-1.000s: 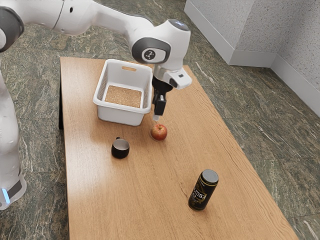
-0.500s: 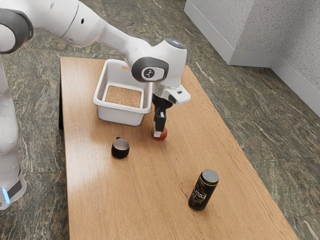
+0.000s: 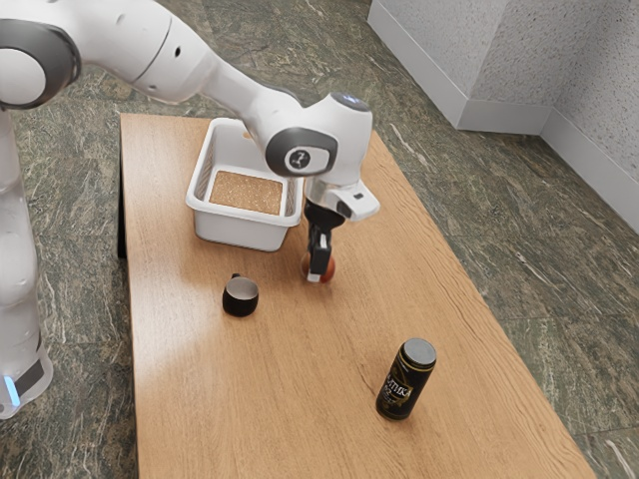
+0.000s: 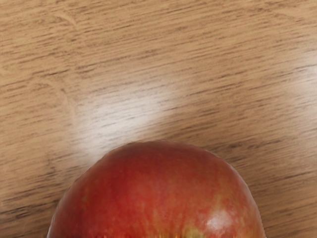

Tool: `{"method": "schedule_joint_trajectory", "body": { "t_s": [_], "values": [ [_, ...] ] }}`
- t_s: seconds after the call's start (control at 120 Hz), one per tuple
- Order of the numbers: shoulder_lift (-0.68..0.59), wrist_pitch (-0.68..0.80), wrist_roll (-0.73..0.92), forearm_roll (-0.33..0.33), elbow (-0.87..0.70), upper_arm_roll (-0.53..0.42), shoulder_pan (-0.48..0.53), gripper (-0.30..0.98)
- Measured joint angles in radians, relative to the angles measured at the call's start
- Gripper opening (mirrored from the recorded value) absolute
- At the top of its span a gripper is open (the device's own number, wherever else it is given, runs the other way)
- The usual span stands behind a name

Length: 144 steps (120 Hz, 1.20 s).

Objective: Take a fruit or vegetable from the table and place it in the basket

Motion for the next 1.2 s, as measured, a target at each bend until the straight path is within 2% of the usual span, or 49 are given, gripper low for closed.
{"method": "schedule_joint_trajectory", "body": {
  "t_s": [0.067,0.125,0.283,0.392,0.533,0.85,0.925,1.017,1.2],
  "values": [
    [-0.029,-0.002,-0.002,0.007,0.006,-0.001,-0.001,0.28],
    [-0.072,-0.023,-0.007,0.025,0.036,-0.001,-0.002,0.22],
    [-0.171,-0.159,-0.023,0.078,0.201,0.029,0.008,0.21],
    [-0.187,-0.255,-0.026,0.115,0.282,0.118,0.010,0.20],
    [-0.156,-0.322,-0.011,0.134,0.297,0.249,0.025,0.20],
    [-0.021,-0.340,0.042,0.133,0.295,0.356,0.051,0.17],
    [-0.016,-0.341,0.055,0.127,0.295,0.358,0.049,0.36],
    [-0.014,-0.344,0.070,0.113,0.294,0.358,0.041,0.50],
    [-0.014,-0.348,0.095,0.102,0.296,0.355,0.036,0.63]
  ]
}}
